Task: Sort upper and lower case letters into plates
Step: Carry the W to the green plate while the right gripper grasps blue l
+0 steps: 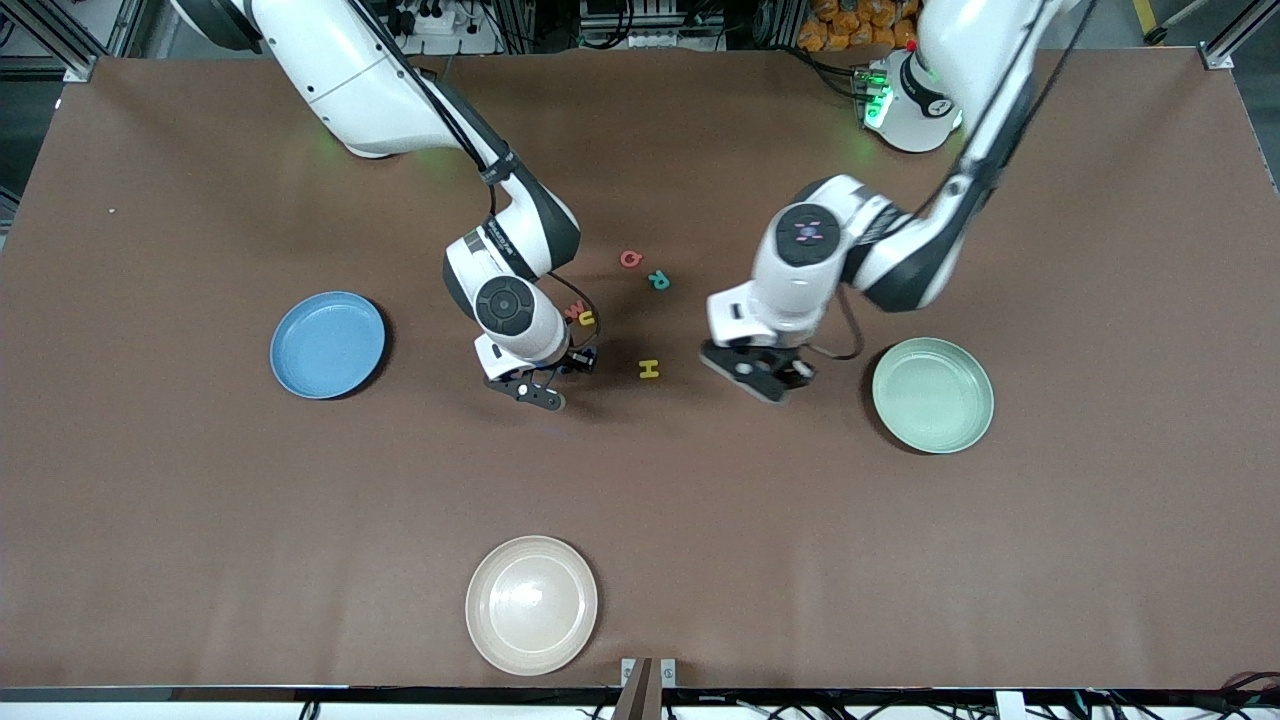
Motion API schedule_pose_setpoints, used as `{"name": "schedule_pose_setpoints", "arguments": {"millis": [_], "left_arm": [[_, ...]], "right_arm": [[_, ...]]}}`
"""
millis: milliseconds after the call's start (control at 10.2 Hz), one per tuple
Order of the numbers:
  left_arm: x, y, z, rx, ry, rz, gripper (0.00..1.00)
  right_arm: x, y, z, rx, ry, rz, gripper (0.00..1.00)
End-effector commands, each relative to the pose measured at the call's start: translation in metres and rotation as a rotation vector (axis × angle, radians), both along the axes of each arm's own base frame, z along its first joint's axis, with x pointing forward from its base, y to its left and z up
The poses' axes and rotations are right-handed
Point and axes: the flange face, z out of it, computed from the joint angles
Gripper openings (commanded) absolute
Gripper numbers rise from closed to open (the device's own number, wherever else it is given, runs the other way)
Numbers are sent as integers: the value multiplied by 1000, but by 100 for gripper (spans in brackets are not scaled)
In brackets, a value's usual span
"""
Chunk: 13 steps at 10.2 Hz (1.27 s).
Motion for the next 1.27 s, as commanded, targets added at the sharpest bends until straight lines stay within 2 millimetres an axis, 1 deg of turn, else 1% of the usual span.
{"name": "schedule_pose_setpoints", "arguments": {"millis": [0,98,195,293,390,488,586,683,781,878,976,1074,1171], "left_arm": [[7,69,32,38,61,124,0],[14,104,31,62,98,171,0],[21,138,24,73,128,190,0],[26,171,12,76,156,206,0],[22,195,-8,82,190,227,0],[20,212,-27,80,212,253,0],[19,233,-49,78,225,286,0],[21,254,-63,69,206,320,0],[23,259,-75,64,216,329,0],[26,258,-84,55,210,329,4],[28,259,-93,46,200,329,36],[31,259,-91,42,188,331,71],[35,256,-81,39,168,332,100]], "right_arm": [[0,-1,1,1,-5,-15,61],[0,0,1,1,-5,-14,57],[0,0,1,0,-4,-13,53],[0,0,1,1,-5,-14,49],[0,0,1,1,-5,-14,45],[0,0,1,1,-5,-14,39],[-1,1,1,1,-5,-12,36],[-2,3,1,1,-5,-9,29],[-2,3,1,1,-5,-9,12],[-2,3,1,1,-5,-9,0],[-2,3,1,1,-5,-9,0],[-1,2,2,1,-5,-12,0],[5,2,11,11,-10,-22,0]]}}
